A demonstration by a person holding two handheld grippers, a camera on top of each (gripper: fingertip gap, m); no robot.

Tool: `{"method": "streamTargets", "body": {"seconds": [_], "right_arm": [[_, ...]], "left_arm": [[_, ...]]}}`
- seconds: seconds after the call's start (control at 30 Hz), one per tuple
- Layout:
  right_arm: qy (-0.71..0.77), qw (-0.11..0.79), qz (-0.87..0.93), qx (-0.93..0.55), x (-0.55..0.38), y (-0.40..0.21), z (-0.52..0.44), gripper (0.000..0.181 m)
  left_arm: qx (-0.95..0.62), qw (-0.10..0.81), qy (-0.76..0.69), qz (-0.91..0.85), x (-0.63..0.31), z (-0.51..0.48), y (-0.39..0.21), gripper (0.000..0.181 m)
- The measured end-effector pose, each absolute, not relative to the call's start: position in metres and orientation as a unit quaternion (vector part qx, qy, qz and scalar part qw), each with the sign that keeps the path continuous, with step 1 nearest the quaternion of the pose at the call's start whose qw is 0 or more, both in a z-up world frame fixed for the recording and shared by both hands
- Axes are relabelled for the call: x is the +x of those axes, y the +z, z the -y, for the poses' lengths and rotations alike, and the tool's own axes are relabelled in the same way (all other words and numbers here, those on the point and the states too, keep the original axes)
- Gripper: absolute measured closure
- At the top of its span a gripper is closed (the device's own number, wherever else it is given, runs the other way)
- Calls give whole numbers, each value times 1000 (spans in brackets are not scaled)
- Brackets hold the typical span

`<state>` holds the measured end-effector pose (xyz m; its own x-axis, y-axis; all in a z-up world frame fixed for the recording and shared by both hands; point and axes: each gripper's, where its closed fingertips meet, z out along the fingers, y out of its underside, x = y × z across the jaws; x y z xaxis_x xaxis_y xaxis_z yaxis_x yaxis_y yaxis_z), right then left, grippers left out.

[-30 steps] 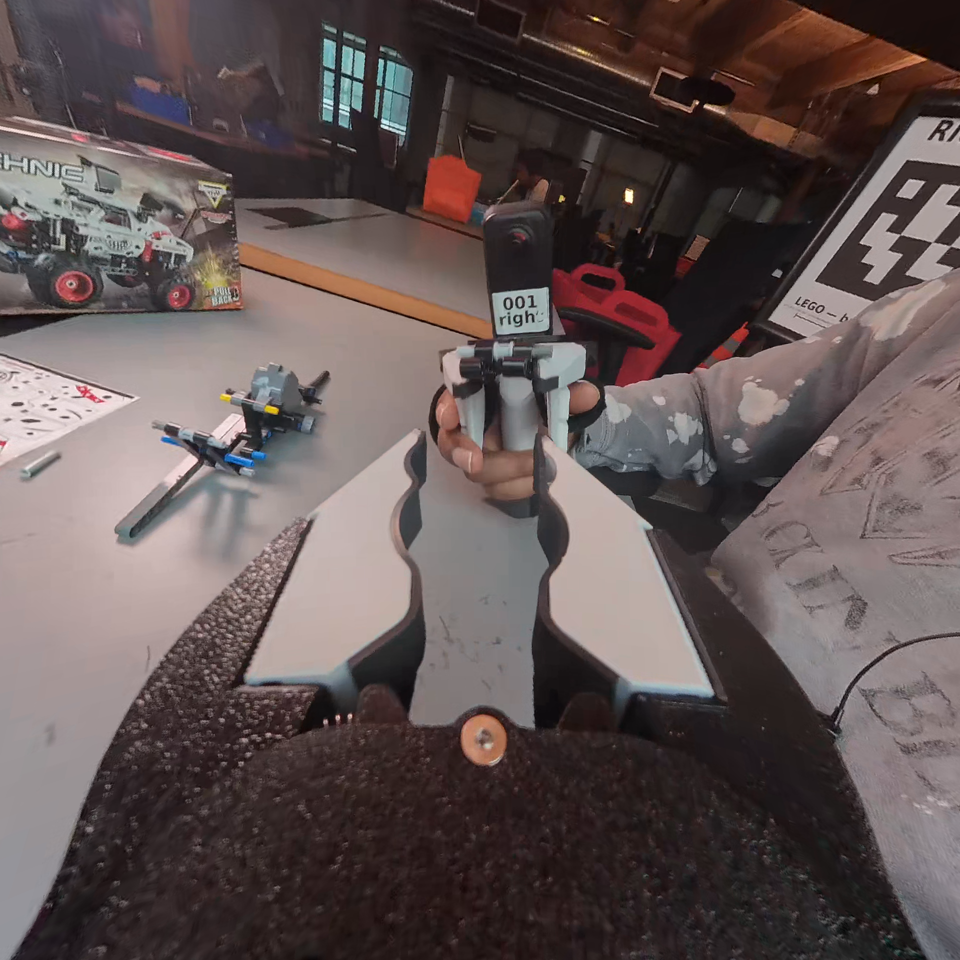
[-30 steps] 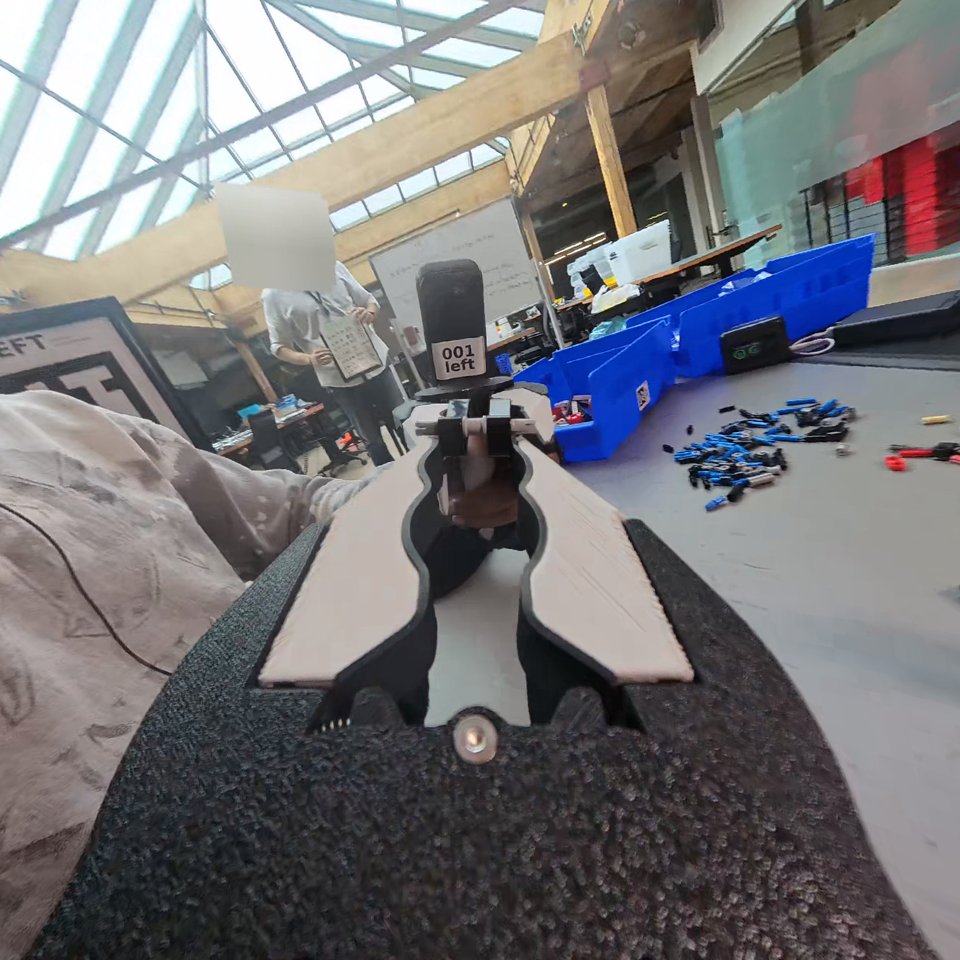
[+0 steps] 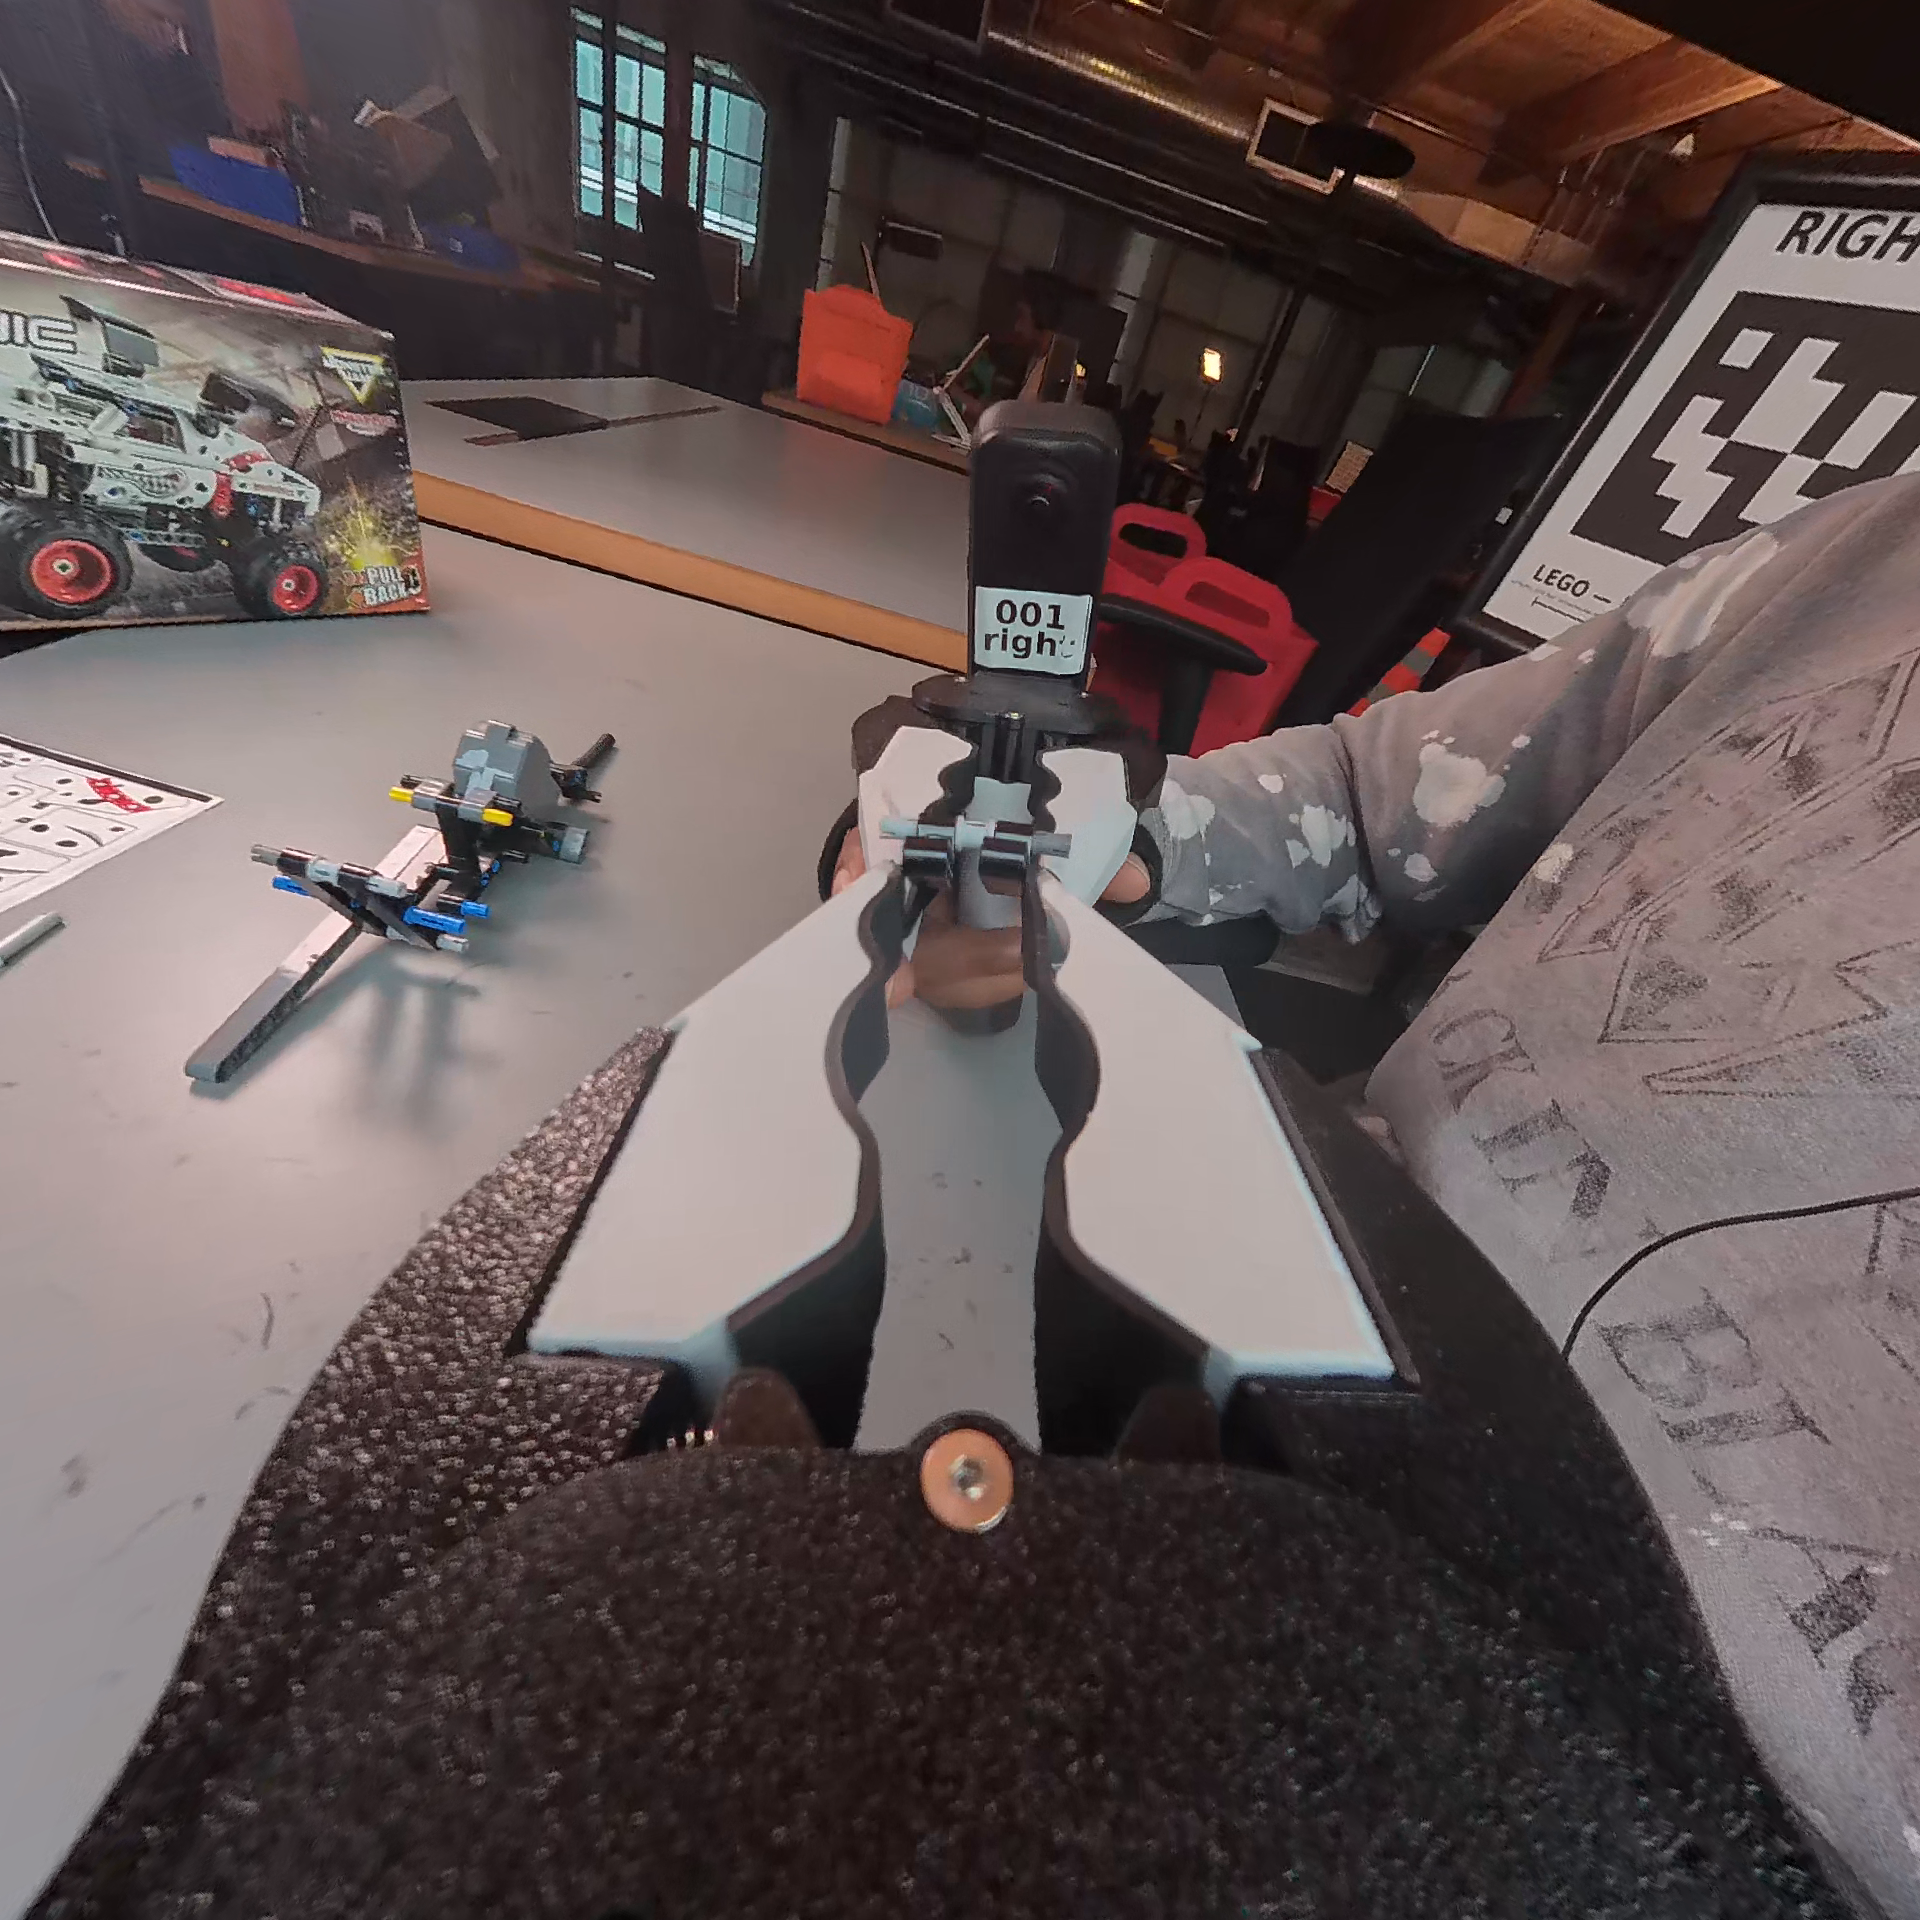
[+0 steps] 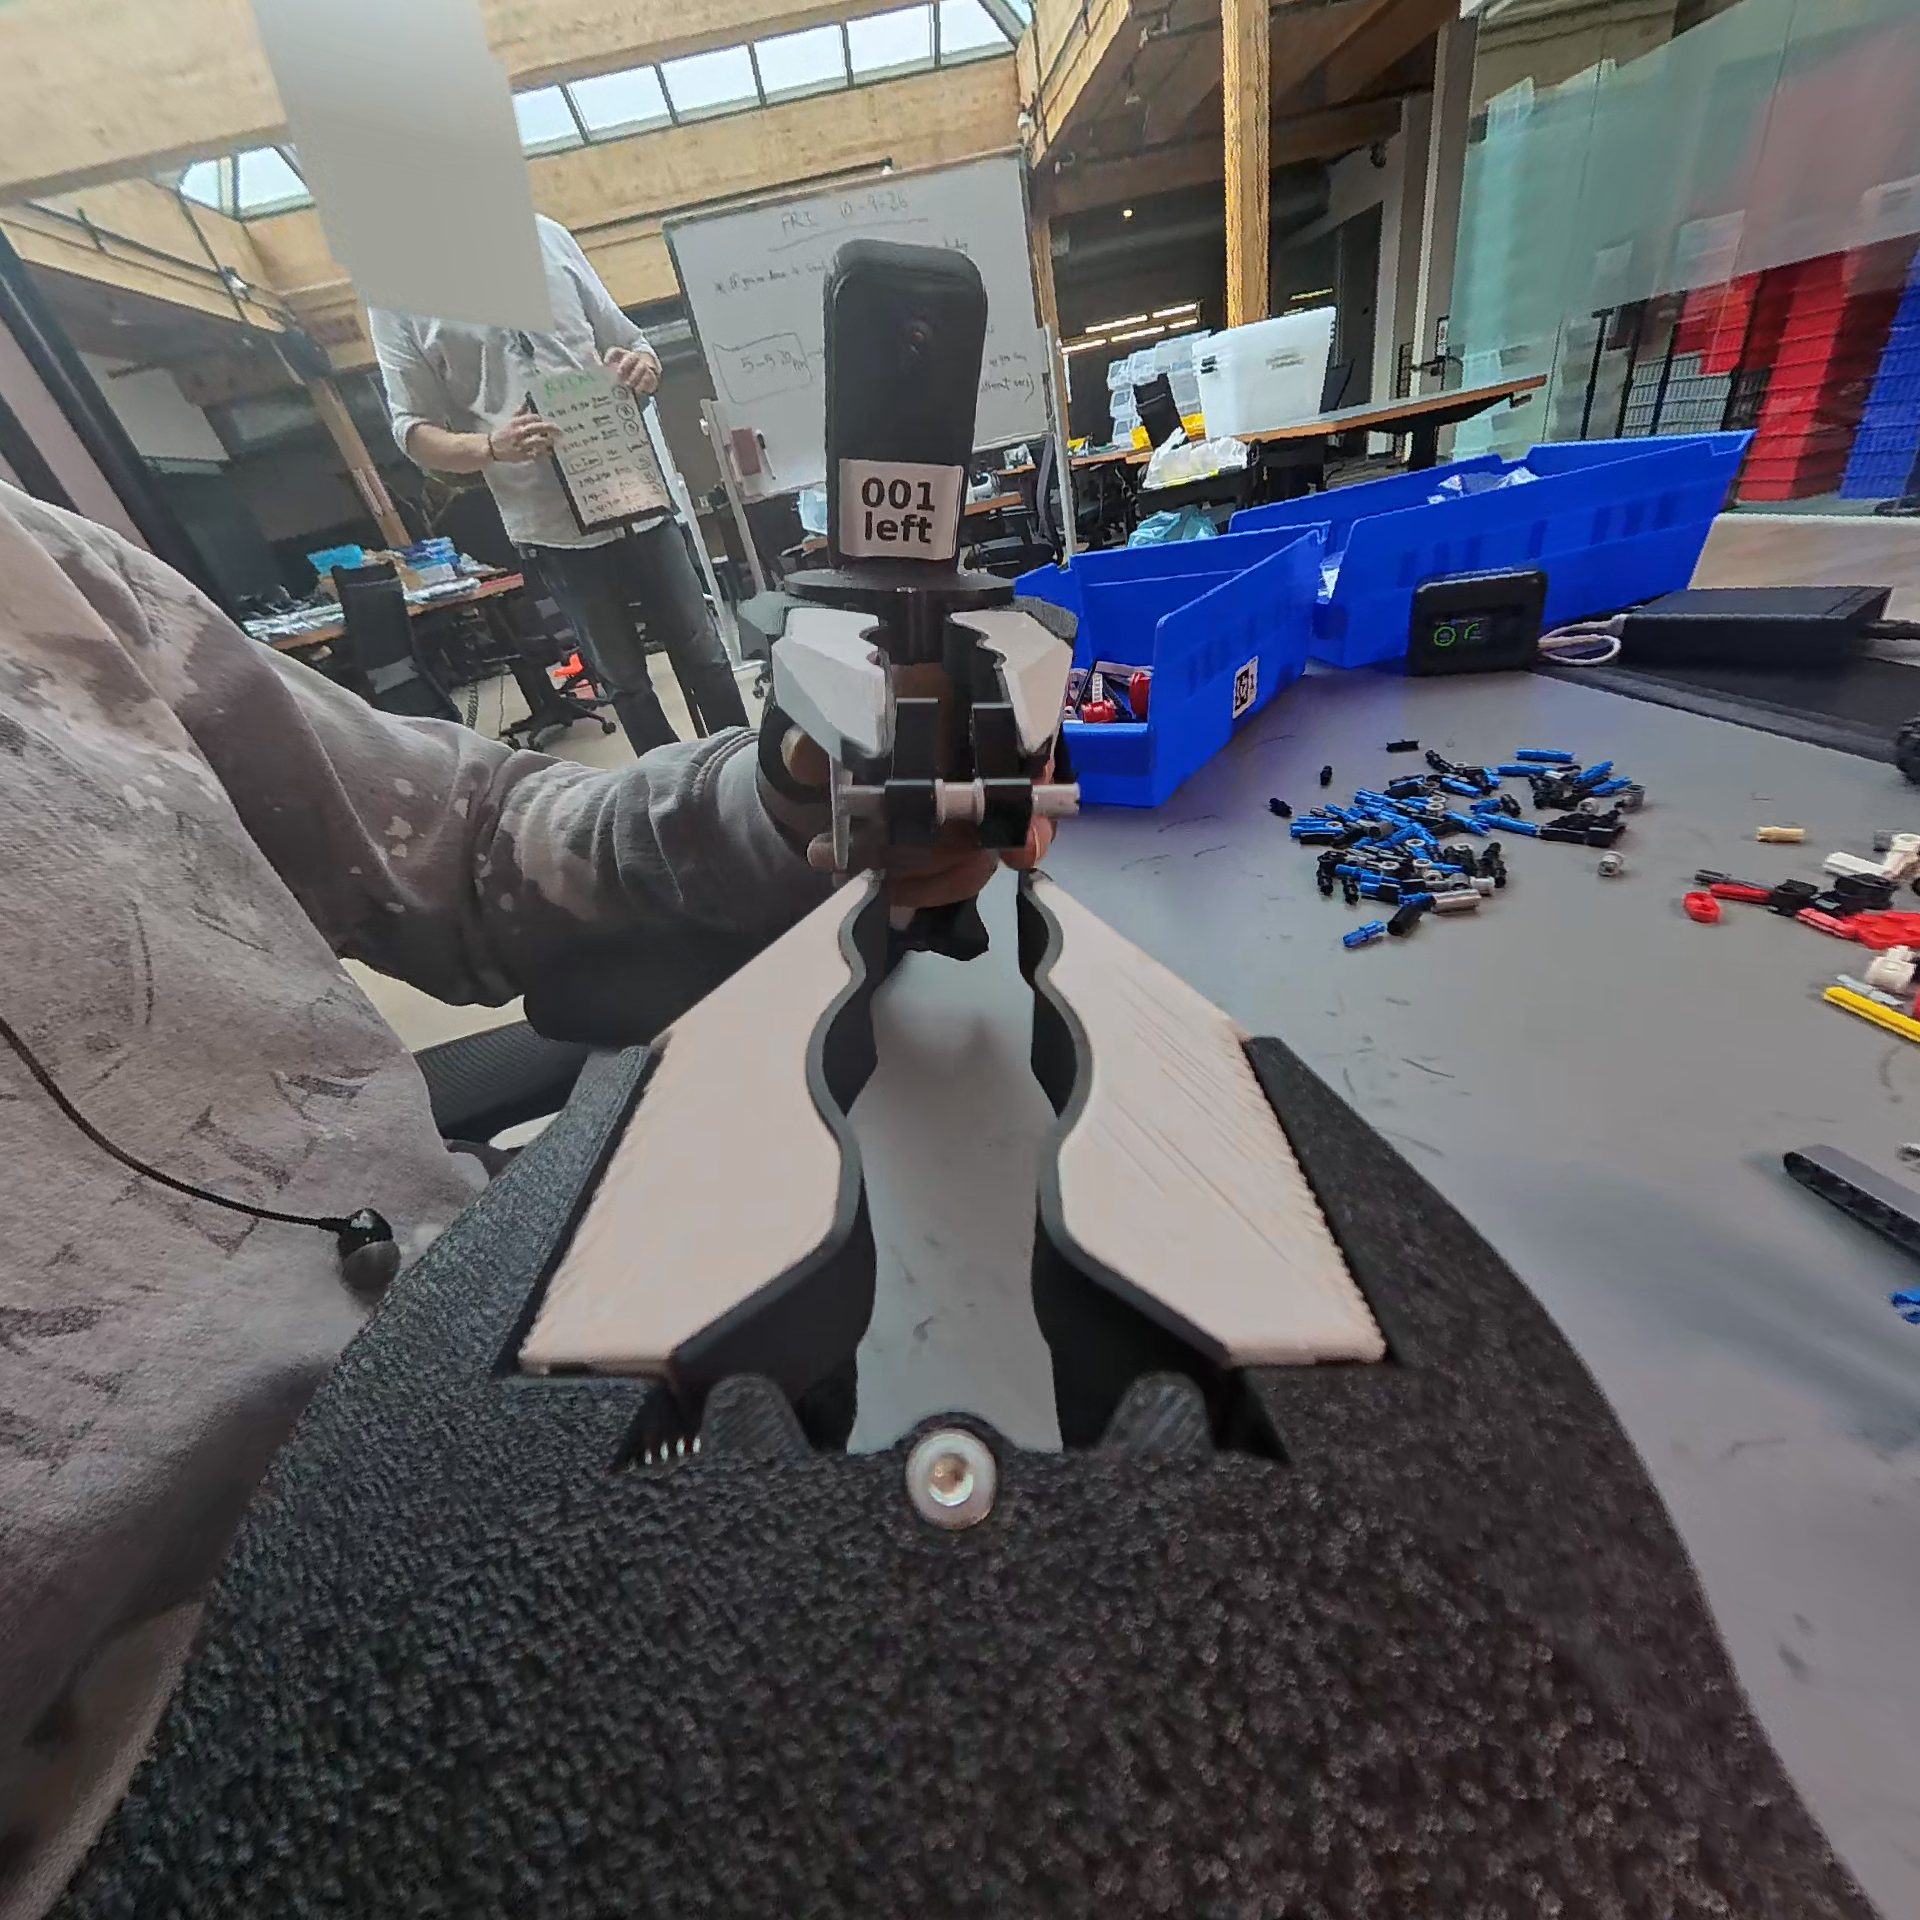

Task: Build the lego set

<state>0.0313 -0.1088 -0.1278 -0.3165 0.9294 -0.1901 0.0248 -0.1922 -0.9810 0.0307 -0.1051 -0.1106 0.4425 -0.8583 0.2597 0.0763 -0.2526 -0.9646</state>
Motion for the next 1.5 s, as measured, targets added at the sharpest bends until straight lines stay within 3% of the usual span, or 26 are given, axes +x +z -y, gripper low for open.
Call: {"method": "streamTargets", "body": {"seconds": [0.27,0.43,0.6,0.73,0.8,0.9,1.5], "right_arm": [[543,435,541,-473,42,-125,74,157],[331,533,585,-515,73,-128,-20,150],[158,433,660,-594,109,-186,-108,118],[172,333,694,-615,102,-219,-124,107],[183,297,709,-612,92,-230,-120,110],[181,287,735,-587,79,-238,-109,134],[208,283,795,-495,73,-237,19,136]], "left_arm": [[-688,574,-374,-238,-15,82,-108,157],[-729,565,-321,-216,-32,67,-124,156],[-745,548,-312,-219,-34,62,-137,156],[-766,527,-288,-230,-34,61,-153,156],[-775,516,-276,-239,-34,61,-161,156],[-784,504,-253,-260,-33,62,-169,156],[-808,396,-252,-357,-1,88,-214,156]]}}
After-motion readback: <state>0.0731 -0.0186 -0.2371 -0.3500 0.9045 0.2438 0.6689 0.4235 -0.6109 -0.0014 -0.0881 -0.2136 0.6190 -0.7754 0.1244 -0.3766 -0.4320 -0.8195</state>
